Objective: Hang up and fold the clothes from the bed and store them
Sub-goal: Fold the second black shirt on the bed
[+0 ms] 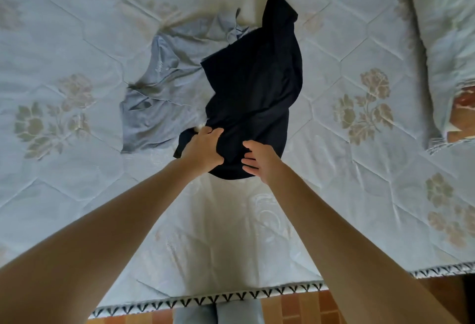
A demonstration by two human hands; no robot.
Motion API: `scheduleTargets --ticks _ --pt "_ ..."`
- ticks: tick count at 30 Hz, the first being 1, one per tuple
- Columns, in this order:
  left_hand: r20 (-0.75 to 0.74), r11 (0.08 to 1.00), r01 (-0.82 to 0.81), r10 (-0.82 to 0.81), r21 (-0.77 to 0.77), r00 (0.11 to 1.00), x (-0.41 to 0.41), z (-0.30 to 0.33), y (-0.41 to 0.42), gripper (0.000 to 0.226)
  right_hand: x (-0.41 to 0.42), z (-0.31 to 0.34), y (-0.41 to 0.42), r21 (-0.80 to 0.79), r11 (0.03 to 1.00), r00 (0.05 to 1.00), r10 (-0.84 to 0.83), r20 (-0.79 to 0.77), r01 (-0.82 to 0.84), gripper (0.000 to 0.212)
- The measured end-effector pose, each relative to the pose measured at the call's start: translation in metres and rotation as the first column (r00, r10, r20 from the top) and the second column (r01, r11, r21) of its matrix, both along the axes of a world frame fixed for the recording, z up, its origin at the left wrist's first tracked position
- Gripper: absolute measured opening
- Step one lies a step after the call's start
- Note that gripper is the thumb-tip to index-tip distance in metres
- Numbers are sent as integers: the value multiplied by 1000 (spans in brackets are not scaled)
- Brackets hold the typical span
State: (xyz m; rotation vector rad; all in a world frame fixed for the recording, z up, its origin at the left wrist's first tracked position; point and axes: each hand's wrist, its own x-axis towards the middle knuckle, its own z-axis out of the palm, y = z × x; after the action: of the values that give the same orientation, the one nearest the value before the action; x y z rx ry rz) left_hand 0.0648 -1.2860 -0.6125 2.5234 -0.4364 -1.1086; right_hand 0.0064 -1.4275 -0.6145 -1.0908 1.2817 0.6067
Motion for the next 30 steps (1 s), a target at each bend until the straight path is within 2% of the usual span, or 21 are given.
scheduleTargets --ticks 3,6,10,13,17,21,23,26,28,30 --pt "73 997 55 -59 61 996 3 -28 -2 80 6 -17 5 67 997 999 -43 32 41 34" --pt "130 991 94 -106 92 986 -1 -46 -4 67 12 -28 11 44 999 999 -17 36 15 26" --pt "278 994 -67 87 -81 957 -6 -51 -1 28 11 -30 17 32 995 995 97 7 -98 30" --pt "277 971 -120 175 -204 945 -4 -32 1 25 7 -11 19 72 994 995 82 49 -86 29" --pt "233 920 -144 240 -365 942 0 27 -2 20 9 41 14 209 970 957 -172 235 123 17" --pt "185 826 -171 313 -538 932 6 105 -12 17 15 110 0 357 906 861 -358 362 227 38" --pt "177 774 -177 349 -608 920 6 148 -20 16 18 151 -7 319 915 837 -369 405 249 41" --pt "158 713 -167 366 -681 917 3 214 -30 15 19 219 -18 204 943 819 -330 469 263 22" --pt "139 669 -165 375 -725 916 -2 258 -34 17 15 268 -27 187 943 789 -334 516 276 13" --pt "167 656 -119 357 -745 919 -8 305 -36 18 11 318 -36 200 948 744 -319 587 249 13"
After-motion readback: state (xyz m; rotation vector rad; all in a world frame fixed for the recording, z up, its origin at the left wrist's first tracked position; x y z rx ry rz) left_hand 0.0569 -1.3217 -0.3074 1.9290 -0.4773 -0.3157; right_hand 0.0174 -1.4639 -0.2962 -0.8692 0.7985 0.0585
